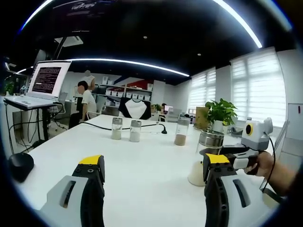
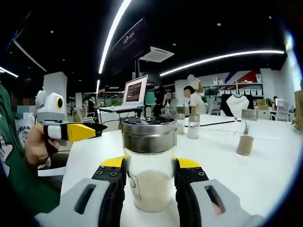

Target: Rotate the seasoning bottle until the label or dispensing opening points toward the visible target arrow and the bottle remains upright within the marked orientation range

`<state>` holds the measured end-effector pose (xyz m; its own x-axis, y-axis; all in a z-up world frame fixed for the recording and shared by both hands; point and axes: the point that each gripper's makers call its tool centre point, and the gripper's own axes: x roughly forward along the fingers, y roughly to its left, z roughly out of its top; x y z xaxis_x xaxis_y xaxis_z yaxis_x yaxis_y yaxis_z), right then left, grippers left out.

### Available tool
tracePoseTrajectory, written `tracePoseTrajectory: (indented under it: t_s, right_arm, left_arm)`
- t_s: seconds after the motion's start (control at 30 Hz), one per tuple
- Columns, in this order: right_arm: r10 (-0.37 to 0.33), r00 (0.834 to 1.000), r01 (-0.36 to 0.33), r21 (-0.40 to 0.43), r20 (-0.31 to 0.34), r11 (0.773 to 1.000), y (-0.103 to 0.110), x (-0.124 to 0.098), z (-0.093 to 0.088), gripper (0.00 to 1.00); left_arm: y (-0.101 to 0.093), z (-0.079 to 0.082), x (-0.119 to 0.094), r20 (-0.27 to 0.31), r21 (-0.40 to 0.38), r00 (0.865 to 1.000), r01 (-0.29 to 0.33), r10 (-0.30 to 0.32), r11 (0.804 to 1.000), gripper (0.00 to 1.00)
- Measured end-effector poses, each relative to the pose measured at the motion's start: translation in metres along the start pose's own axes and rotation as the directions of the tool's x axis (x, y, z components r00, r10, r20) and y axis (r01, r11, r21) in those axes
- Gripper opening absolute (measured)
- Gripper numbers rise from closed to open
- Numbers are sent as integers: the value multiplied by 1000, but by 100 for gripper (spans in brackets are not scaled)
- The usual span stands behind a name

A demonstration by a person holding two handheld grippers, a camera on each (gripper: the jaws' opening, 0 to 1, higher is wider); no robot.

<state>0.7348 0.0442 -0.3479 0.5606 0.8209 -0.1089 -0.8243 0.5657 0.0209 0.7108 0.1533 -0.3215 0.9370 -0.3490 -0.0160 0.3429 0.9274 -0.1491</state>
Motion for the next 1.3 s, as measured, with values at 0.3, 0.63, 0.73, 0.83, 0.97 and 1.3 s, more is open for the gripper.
tracePoseTrajectory:
  t_s: [0.3, 0.63, 0.73, 0.83, 0.97, 1.3]
  right_arm:
    - [-3, 1000, 3, 4, -8, 1000, 0, 0, 0, 39]
    - [-16, 1000, 16, 8, 11, 1000, 0, -7, 6, 47]
    - [-26, 1000, 26, 10, 10, 1000, 0, -13, 6, 47]
    - [-34, 999, 34, 17, 9, 999, 1, -21, 5, 46]
    - [-47, 999, 47, 8, 7, 999, 3, -30, 6, 46]
    - [-130, 991, 130, 14, 27, 991, -10, -64, 9, 46]
  left_arm:
    - [-1, 1, 0, -1, 1, 1000, 1, -1, 1000, 90]
    - [-1, 2, -1, 6, 2, 1000, -1, 1, 1000, 90]
    - [0, 1, 0, 4, 2, 1000, -2, 2, 1000, 90]
    - [-1, 0, 0, 0, 1, 1000, 0, 0, 1000, 90]
    - [-1, -2, 2, -1, 23, 1000, -3, 3, 1000, 90]
    - [-1, 0, 0, 8, 21, 1000, -8, 7, 1000, 90]
